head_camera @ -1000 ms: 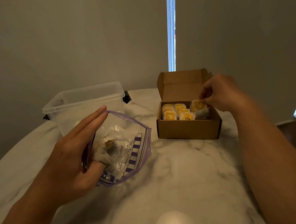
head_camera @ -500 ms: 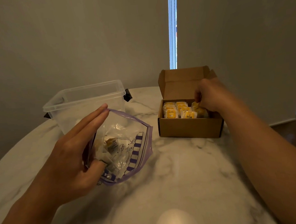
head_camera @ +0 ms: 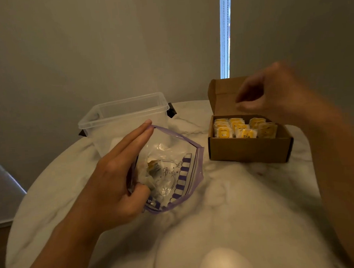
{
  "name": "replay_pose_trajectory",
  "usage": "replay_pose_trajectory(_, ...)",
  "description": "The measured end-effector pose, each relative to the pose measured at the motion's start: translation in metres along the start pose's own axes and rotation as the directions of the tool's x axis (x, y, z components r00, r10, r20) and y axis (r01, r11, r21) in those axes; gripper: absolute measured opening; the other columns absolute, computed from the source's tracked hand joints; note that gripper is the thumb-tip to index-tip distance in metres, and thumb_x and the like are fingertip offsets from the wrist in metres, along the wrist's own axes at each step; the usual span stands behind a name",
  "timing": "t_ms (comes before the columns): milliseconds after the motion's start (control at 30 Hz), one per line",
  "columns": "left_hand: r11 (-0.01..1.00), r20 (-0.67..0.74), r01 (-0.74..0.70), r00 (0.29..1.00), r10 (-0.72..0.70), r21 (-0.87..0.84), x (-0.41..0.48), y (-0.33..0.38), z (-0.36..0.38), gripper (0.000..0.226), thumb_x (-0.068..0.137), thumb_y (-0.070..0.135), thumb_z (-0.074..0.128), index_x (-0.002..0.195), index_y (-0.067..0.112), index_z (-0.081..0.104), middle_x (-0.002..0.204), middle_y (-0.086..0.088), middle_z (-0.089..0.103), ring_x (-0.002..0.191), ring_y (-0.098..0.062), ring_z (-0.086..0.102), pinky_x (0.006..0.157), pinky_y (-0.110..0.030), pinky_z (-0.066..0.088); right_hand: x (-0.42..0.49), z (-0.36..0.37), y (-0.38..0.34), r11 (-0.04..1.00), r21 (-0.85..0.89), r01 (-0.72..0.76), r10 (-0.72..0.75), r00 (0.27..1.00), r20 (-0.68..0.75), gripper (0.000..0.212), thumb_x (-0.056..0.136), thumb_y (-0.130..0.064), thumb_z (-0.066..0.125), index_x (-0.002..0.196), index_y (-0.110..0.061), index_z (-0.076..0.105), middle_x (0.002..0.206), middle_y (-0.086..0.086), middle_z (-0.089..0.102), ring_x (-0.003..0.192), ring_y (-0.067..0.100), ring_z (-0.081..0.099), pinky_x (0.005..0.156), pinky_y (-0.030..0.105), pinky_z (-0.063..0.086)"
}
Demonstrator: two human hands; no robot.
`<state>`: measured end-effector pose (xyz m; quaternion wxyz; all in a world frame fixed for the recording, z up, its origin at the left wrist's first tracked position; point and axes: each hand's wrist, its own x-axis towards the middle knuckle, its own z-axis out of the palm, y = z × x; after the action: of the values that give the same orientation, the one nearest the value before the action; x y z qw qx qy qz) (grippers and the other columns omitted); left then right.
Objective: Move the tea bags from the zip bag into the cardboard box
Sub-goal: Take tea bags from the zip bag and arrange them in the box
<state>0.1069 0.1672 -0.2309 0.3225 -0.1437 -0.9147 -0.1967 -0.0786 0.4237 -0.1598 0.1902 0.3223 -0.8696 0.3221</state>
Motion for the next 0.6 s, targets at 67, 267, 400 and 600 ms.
replay_pose_trajectory(67,1.000,0.004,0.010,1.000,-0.010,0.002,0.000,0.000,0.000,0.083,0.072,0.024,0.048,0.153,0.010,0.033,0.160,0.004,0.032,0.147,-0.013,0.031,0.099,-0.052,0.052,-0.016,0.000,-0.032,0.987,0.151,0.055,-0.070,0.993,0.099,0.011,0.074,-0.019,0.081,0.080,-0.026,0.076,0.074,-0.013,0.071,0.070,0.002,0.068,0.067,0.023,0.058)
replay_pose_trajectory(267,1.000,-0.006,0.008,1.000,-0.008,0.014,0.001,0.003,-0.003,0.082,0.072,0.025,0.047,0.151,0.007,0.035,0.159,0.001,0.034,0.146,-0.012,0.032,0.093,-0.051,0.056,-0.054,0.055,-0.091,0.953,0.276,0.127,-0.233,0.887,0.398,0.014,0.083,-0.018,0.075,0.095,-0.025,0.076,0.086,-0.009,0.074,0.078,0.001,0.068,0.074,0.019,0.058)
replay_pose_trajectory(400,1.000,-0.015,-0.004,1.000,0.004,0.011,0.001,0.005,-0.003,0.082,0.072,0.024,0.048,0.152,0.007,0.034,0.159,0.000,0.033,0.147,-0.012,0.031,0.096,-0.051,0.054,-0.059,0.099,-0.103,0.970,0.164,0.178,-0.231,0.886,0.403,0.019,0.088,-0.020,0.069,0.107,-0.020,0.074,0.097,0.003,0.071,0.086,0.017,0.066,0.080,0.034,0.058)
replay_pose_trajectory(600,0.999,-0.011,-0.014,1.000,0.014,0.030,0.000,0.003,-0.001,0.084,0.070,0.022,0.047,0.151,0.006,0.034,0.159,-0.001,0.033,0.148,-0.014,0.029,0.113,-0.040,0.038,-0.052,0.134,-0.107,0.978,0.073,0.198,-0.210,0.888,0.409,0.029,0.085,-0.018,0.073,0.113,-0.015,0.066,0.105,0.010,0.063,0.088,0.027,0.063,0.081,0.039,0.057)
